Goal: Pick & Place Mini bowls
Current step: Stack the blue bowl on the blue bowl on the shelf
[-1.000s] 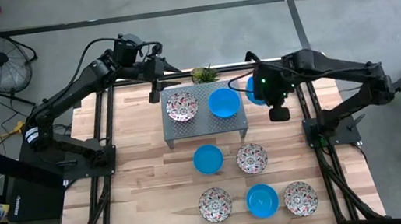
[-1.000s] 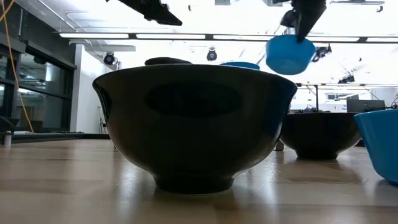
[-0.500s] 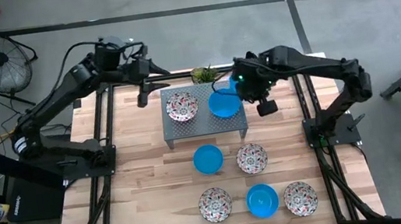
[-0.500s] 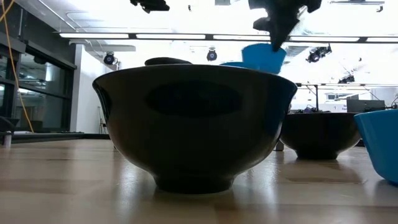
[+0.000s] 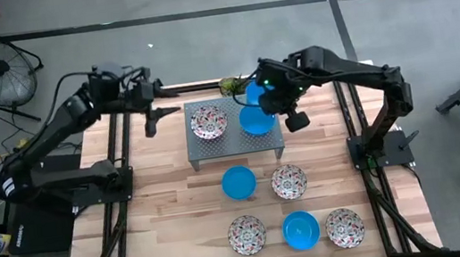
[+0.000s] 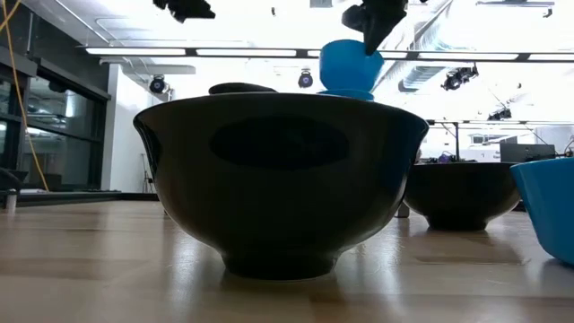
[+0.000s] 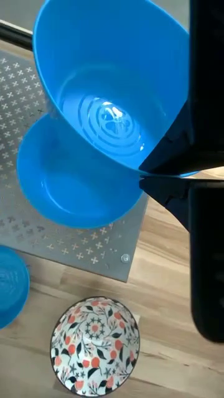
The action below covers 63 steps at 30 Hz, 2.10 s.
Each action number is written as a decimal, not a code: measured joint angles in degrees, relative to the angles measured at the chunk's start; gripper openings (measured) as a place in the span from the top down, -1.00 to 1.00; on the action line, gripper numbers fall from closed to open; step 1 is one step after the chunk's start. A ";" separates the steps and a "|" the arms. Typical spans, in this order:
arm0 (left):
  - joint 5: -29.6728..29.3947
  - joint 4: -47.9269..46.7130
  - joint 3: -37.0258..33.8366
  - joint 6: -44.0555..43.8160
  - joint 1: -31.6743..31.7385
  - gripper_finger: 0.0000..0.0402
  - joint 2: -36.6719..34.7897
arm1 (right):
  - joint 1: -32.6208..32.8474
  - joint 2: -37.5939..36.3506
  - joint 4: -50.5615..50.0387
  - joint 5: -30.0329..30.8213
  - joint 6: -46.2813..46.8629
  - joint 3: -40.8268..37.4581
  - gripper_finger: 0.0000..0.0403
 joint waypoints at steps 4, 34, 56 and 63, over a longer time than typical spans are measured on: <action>2.10 10.81 -9.45 -6.32 0.02 0.15 -4.39 | 1.20 0.07 0.92 0.27 -0.99 0.00 1.00; 4.52 30.46 -33.60 -23.04 0.00 0.15 -22.67 | 7.38 6.23 1.66 7.86 10.18 -0.07 1.00; 4.87 30.50 -33.72 -23.11 0.00 0.15 -22.63 | 9.41 7.17 1.88 7.93 7.64 -0.07 1.00; 4.87 30.50 -33.74 -22.98 0.00 0.15 -22.63 | 9.52 7.56 1.08 7.90 7.38 -0.07 1.00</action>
